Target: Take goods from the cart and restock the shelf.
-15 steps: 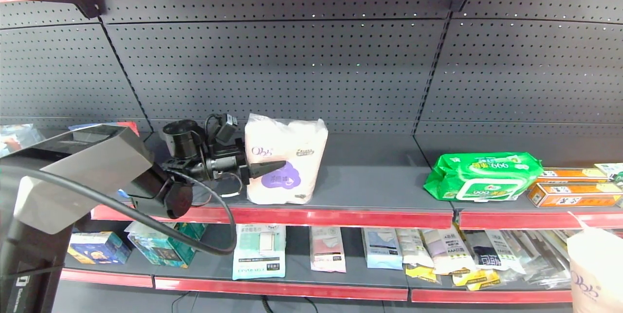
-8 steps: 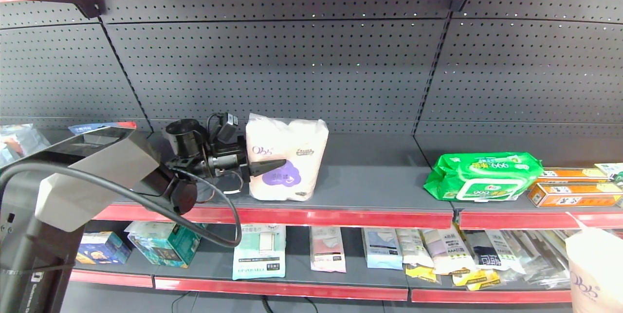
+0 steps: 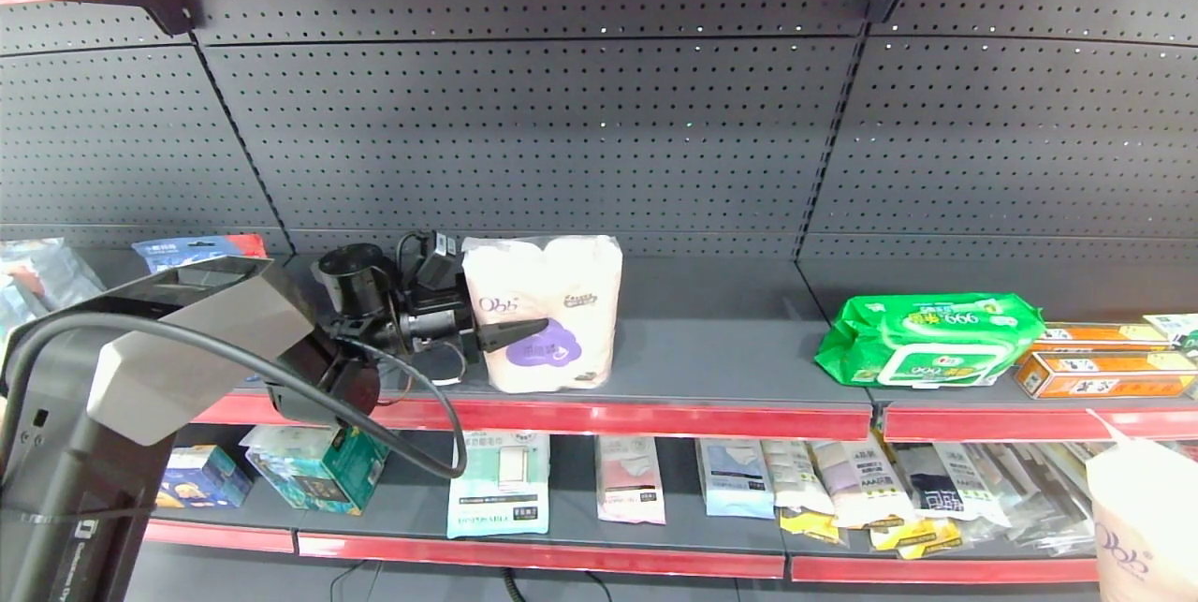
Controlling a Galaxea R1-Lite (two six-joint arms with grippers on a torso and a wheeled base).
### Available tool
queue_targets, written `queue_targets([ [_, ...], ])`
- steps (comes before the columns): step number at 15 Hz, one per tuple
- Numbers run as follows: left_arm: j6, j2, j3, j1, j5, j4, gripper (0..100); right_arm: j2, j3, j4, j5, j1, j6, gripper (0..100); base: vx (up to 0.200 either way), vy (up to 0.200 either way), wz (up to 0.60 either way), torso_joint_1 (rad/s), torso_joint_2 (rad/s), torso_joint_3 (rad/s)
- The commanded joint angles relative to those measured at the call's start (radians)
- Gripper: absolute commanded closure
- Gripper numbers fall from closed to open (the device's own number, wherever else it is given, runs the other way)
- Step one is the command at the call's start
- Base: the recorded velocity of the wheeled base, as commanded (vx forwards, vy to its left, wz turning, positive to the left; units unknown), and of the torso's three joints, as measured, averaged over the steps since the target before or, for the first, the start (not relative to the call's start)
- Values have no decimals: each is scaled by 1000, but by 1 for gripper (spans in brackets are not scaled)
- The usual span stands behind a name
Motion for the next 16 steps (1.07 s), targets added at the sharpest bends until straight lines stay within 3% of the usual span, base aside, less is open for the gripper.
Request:
queue_targets([
  [1, 0, 4, 6, 3, -1, 0, 100, 3, -1, 1, 0, 0, -1, 100, 0, 0, 0, 0, 0, 0],
  [4, -11, 10, 6, 13, -1, -16, 100, 4, -1, 1, 0, 0, -1, 100, 0, 0, 0, 0, 0, 0],
  [6, -35, 11, 7, 17, -1, -40, 100, 6, -1, 1, 0, 0, -1, 100, 0, 0, 0, 0, 0, 0],
  [7, -78, 14, 10, 17, -1, -85, 100, 6, -1, 1, 0, 0, -2, 100, 0, 0, 0, 0, 0, 0],
  [10, -160, 54, 18, 15, -32, -201, 100, 23, -6, -2, 0, 0, -2, 100, 0, 0, 0, 0, 0, 0],
  [16, -169, 88, -33, 20, -18, -201, 100, 24, -7, -2, 0, 0, -2, 100, 0, 0, 0, 0, 0, 0],
])
